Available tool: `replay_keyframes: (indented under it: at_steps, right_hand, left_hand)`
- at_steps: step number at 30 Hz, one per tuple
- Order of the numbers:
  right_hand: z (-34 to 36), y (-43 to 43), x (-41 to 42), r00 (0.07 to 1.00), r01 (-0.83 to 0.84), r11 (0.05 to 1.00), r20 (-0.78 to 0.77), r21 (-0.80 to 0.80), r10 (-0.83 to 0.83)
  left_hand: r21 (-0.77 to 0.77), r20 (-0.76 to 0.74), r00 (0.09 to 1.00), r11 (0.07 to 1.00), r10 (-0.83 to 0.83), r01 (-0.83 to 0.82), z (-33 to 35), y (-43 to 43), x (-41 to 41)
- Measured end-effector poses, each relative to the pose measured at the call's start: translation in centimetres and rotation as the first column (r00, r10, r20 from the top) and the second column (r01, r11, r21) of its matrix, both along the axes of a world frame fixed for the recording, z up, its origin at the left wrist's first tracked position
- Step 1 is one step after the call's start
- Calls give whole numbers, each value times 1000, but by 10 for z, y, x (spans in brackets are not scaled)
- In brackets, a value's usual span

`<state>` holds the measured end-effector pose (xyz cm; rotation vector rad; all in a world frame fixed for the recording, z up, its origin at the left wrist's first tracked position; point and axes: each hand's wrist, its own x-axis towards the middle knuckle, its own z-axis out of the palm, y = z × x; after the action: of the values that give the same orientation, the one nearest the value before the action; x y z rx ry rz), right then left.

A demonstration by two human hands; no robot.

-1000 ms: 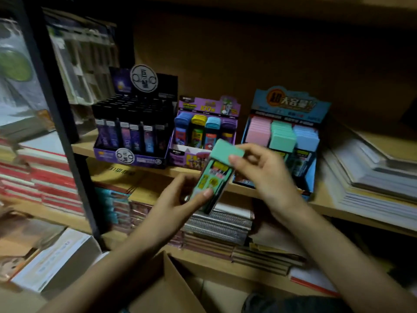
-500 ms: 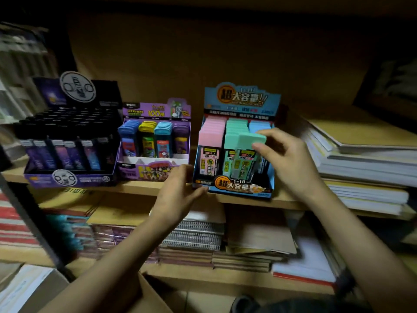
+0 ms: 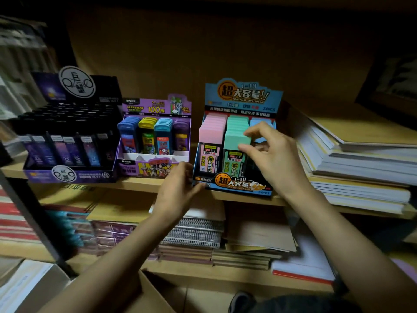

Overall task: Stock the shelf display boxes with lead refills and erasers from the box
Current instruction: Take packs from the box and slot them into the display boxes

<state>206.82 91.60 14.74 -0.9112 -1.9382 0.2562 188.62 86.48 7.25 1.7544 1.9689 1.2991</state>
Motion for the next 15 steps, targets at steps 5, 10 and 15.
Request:
replay_keyframes:
  at_steps: [5,10,15]
  right_hand:
    - [0,2,-5,990,67,991,118,117,-80]
    - [1,3,-4,909,234,922,266,309,-320]
    - [4,-8,-3,929,166,960,292,225,-229]
  left_hand:
    - [-72,38,995,993,-90,93,5,-4,-8]
    - [-94,-13,986,982,-167,165,7,-26,-20]
    - [-115,4,984,977,-181,180,-5,-75,-41]
